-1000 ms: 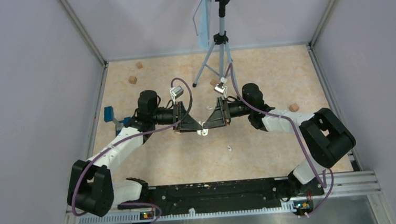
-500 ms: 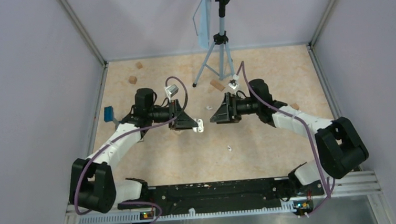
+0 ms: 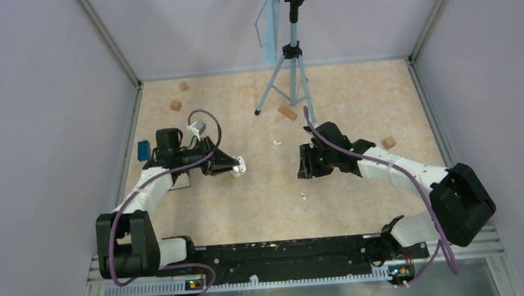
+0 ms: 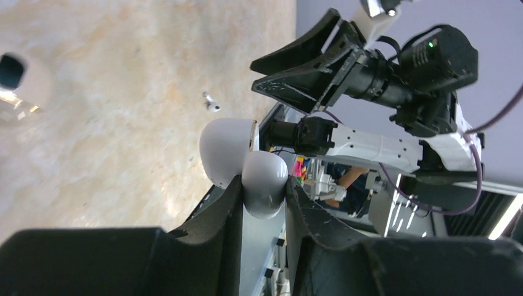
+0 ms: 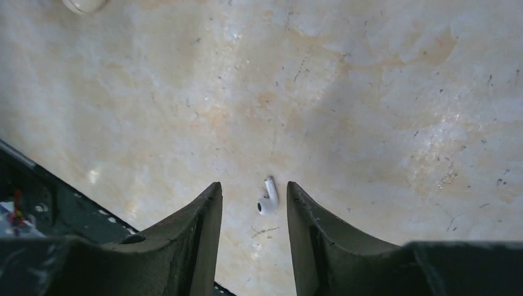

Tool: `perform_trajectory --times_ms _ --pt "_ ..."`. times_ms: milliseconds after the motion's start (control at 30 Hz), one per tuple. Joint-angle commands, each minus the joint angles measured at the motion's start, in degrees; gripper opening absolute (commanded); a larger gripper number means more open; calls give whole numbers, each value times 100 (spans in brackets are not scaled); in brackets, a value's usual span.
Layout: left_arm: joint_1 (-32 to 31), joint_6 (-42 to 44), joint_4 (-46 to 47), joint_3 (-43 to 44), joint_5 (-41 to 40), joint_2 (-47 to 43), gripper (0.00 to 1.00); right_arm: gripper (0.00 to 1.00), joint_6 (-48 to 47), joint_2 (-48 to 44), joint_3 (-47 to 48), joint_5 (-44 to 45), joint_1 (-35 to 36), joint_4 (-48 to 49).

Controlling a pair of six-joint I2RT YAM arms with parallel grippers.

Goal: Insert the wireless bluetooth earbuds into the charging case
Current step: Move the left earbud to the center of the board.

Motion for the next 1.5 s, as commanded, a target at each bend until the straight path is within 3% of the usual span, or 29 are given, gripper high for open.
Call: perform_trajectory --times_ms 0,400,833,1467 --pt "410 72 116 -461 -16 -170 0 41 -488 563 637 850 350 25" --pt "832 17 135 -628 -88 -429 0 30 -1243 2371 1899 1812 529 1271" --pt "1035 126 83 -552 68 -253 0 31 -2137 3960 3701 1890 563 660" --pt "1054 61 138 -608 95 -400 0 30 -2381 4628 3982 2246 717 486"
